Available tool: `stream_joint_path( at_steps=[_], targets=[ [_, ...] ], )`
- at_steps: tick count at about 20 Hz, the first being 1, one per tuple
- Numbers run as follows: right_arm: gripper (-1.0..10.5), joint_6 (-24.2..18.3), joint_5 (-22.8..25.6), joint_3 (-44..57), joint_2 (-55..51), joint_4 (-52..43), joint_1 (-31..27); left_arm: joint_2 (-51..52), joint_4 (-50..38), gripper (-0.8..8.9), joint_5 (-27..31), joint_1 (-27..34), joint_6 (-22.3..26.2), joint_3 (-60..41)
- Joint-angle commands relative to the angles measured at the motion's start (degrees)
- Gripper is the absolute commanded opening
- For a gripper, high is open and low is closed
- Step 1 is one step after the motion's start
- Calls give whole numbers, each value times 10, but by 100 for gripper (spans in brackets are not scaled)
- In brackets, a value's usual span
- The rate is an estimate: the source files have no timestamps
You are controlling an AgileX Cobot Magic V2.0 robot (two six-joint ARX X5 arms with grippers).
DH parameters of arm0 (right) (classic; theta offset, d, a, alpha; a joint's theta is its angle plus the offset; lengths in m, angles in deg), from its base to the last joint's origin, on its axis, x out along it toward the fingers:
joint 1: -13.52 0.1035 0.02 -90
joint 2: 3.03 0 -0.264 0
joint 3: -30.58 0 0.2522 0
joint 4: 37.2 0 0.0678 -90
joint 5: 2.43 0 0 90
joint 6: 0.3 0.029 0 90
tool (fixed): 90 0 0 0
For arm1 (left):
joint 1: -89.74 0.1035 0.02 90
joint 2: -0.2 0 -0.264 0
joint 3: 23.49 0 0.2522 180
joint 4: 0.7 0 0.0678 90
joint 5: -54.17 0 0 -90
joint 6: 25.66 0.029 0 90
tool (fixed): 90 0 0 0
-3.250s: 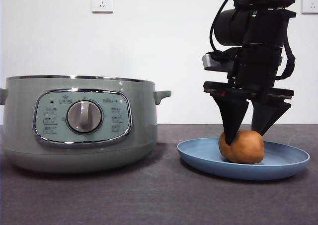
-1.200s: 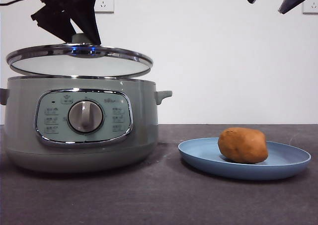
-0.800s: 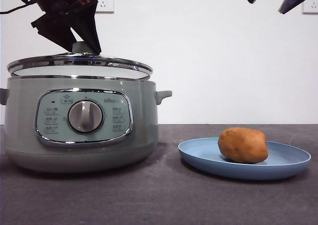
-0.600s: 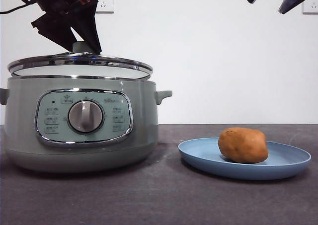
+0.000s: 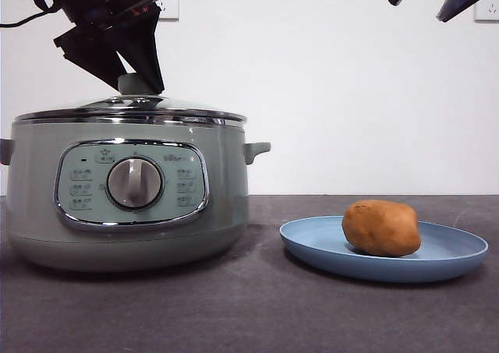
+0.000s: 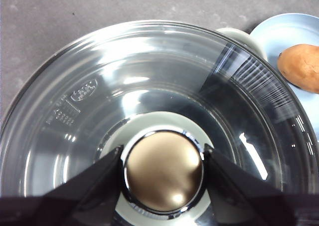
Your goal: Take the potato out from the steamer,put the potato on the plate,close the lid
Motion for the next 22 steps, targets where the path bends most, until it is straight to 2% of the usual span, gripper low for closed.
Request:
stream_joint_path(
  at_steps=[1, 4, 7, 12, 13, 16, 22],
  targets=[
    [346, 6, 2, 0, 0, -2, 0, -5, 22, -8, -7, -12, -15, -11],
    [346, 6, 2, 0, 0, -2, 0, -5, 23, -8, 14, -16, -15, -11],
    [346, 6, 2, 0, 0, -2, 0, -5, 32, -8, 98, -23, -15, -11],
    [346, 6, 2, 0, 0, -2, 0, -5, 33, 2, 79, -25, -15, -11],
    [346, 6, 2, 0, 0, -2, 0, -5, 30, 35, 79, -25, -15, -11],
    [346, 6, 2, 0, 0, -1, 0, -5, 16, 516, 83, -24, -15, -11],
    [346, 6, 2, 0, 0, -1, 0, 0, 16, 534, 85, -24, -15, 14]
  ],
)
